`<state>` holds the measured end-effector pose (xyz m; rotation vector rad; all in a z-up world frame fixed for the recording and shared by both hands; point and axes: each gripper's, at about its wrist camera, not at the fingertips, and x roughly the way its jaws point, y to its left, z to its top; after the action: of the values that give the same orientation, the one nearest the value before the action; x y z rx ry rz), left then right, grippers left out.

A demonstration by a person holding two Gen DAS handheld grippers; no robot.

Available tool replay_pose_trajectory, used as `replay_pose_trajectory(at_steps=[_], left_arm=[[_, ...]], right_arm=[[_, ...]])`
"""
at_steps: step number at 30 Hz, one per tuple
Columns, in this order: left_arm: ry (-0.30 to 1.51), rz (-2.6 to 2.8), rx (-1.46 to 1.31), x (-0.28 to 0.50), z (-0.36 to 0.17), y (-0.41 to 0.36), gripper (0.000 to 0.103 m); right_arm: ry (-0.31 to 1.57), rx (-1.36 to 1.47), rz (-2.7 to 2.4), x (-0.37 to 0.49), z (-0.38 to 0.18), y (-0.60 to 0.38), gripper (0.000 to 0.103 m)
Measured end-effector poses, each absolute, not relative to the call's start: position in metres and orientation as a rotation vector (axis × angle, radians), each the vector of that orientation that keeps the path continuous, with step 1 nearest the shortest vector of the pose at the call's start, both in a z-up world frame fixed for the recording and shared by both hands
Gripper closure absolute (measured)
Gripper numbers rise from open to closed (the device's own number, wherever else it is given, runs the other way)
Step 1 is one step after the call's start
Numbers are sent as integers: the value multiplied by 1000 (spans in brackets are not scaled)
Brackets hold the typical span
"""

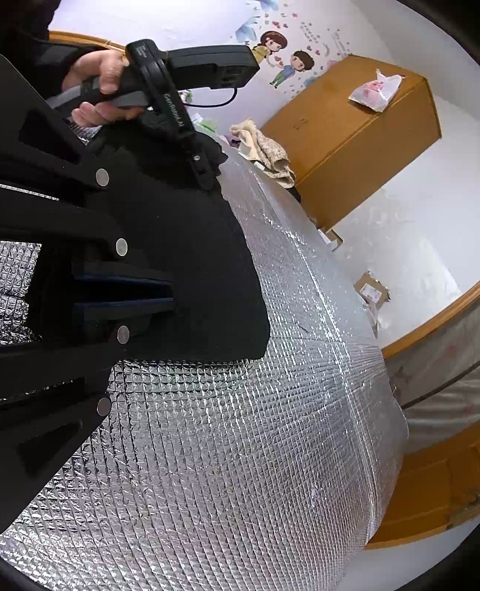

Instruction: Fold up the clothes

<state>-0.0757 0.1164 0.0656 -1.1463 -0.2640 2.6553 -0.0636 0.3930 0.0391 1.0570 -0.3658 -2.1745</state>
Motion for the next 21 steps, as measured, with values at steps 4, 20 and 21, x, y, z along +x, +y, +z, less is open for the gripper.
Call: replay_pose_trajectory(at_steps=[4,20,21], left_arm=[[-316,2655,-1162,-76,60,110,98],[-330,2737,-1013,14,92,72,98],[-333,2762,-1009,19,92,67,98]], right_arm=[[-369,1058,-2172,-63,39,393,96],[-394,1061,-2164,-68,38,393,96],[-394,1061,-2163,-69,38,393,96]])
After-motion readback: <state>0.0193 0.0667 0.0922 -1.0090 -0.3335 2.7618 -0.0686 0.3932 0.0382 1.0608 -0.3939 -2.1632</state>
